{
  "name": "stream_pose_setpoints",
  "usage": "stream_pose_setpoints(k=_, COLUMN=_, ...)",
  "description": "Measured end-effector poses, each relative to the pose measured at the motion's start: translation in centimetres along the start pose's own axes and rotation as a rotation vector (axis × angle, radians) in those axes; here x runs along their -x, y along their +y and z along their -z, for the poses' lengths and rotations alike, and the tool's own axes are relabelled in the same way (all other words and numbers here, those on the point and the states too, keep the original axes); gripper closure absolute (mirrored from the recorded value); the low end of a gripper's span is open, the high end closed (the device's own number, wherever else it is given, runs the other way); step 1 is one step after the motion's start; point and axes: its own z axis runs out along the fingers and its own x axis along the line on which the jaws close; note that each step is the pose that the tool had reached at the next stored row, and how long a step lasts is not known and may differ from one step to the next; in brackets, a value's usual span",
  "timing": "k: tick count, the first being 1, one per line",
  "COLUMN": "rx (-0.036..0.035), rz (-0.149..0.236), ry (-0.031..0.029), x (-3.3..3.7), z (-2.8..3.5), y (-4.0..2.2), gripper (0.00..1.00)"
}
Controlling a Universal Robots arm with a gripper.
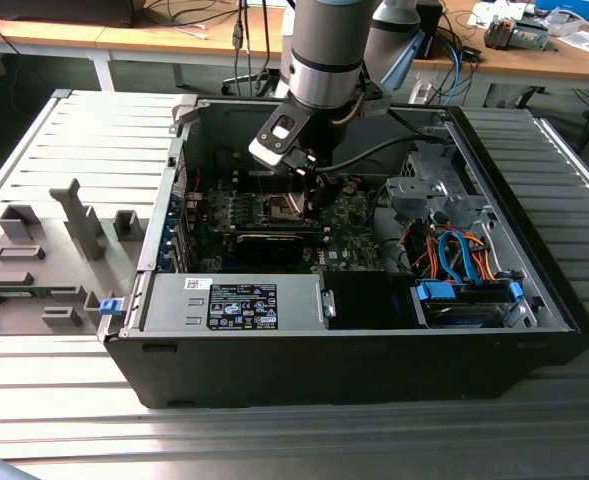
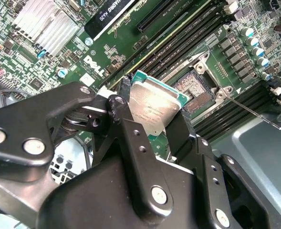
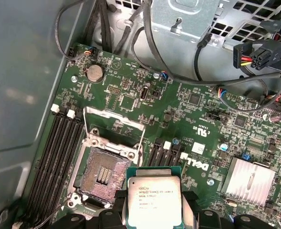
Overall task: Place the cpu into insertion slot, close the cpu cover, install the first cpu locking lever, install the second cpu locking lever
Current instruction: 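Place the cpu into insertion slot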
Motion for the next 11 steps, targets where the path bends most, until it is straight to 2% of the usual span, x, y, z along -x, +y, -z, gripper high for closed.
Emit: stream_pose_setpoints(k=11, rx=0.001, rz=-0.025, ry=0.0002, x=0.0, z=0.0, y=0.0, gripper=0.46)
